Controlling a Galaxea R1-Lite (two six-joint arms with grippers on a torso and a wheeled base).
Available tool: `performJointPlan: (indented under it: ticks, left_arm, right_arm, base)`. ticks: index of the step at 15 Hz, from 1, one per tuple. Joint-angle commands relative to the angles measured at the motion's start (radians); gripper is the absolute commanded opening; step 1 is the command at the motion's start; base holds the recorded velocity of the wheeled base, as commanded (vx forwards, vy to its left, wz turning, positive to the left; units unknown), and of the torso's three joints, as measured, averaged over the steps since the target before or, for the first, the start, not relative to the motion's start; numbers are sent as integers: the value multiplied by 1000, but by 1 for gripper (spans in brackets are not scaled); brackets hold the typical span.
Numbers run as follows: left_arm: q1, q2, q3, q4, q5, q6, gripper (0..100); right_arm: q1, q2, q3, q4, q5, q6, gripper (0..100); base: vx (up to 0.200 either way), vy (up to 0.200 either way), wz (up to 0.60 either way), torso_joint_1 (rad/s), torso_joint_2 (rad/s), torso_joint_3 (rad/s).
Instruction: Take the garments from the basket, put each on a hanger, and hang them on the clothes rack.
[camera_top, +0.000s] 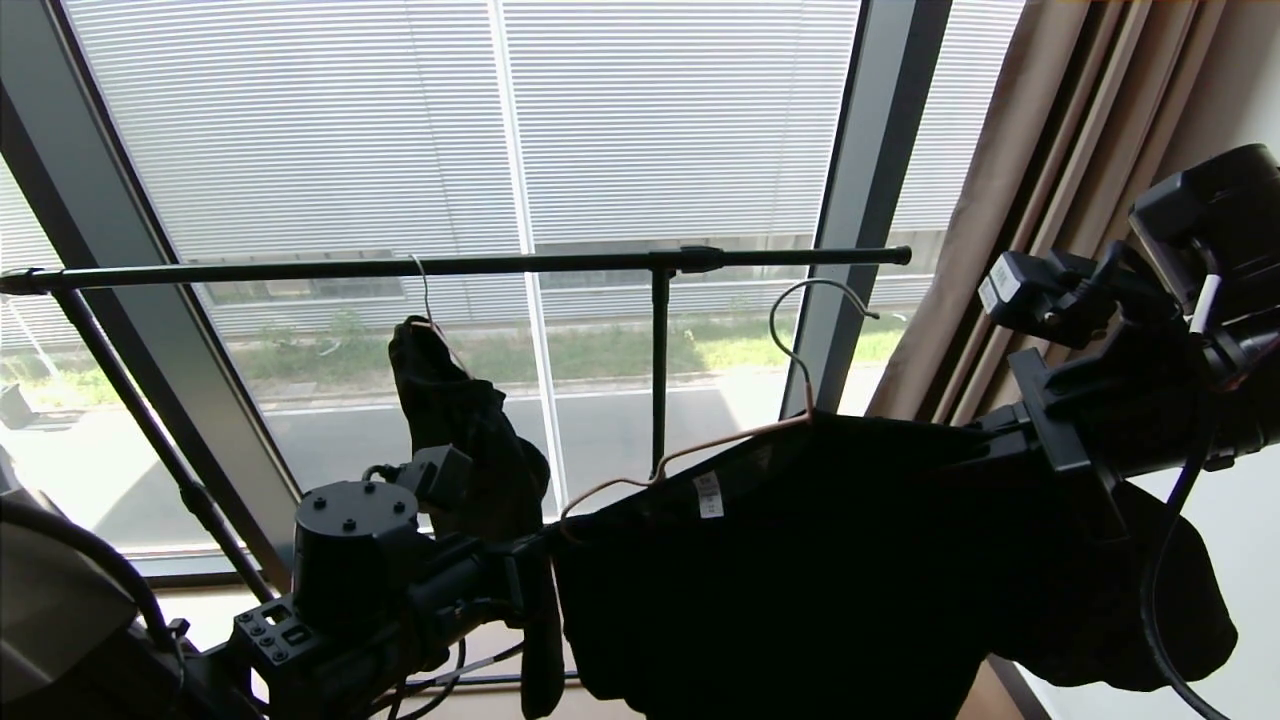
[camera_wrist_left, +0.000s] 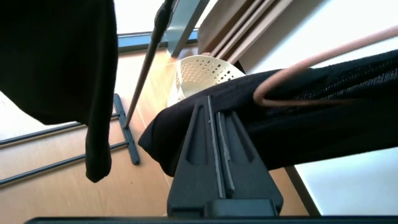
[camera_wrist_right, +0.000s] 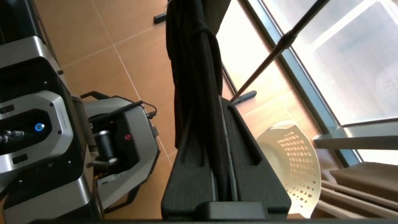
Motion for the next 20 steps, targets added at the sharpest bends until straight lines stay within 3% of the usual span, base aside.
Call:
performJointPlan:
  ticks: [1,9,12,14,15,16,17,19,20]
  left_arm:
    - [4,-32,-5,0,-5,-1,0]
    - [14,-45,-75,16,-6,1,0]
    - [3,-75,-125,78,-6,32,0]
    - [-25,-118,-166,173,-6,107,0]
    - [-25,-118,-166,173,-6,107,0]
    - [-35,-143,-210,245,-6,124,0]
    - [-52,-192,-310,403,-5,133,0]
    - [-69,-218,-391,530,-5,154,0]
    - [-83,-220,-408,546,-5,154,0]
  right_arm:
    - [-1,-11,26,0,-2,-1,0]
    - [-20,-49,198,-161,1,1,0]
    - [-23,-43,239,-218,3,2,0]
    - [-25,-50,318,-308,4,7,0]
    - [-25,-50,318,-308,4,7,0]
    - [-38,-57,384,-393,4,8,0]
    - [-49,-73,506,-554,6,11,0]
    - [-49,-80,589,-692,4,94,0]
    - [-49,-86,608,-736,6,137,0]
  base:
    - [0,0,0,0,0,0]
    - [0,0,0,0,0,0]
    - [0,0,0,0,0,0]
    - [0,0,0,0,0,0]
    - [0,0,0,0,0,0]
    - [0,0,0,0,0,0]
    - [0,0,0,0,0,0]
    - [0,0,0,0,0,0]
    - [0,0,0,0,0,0]
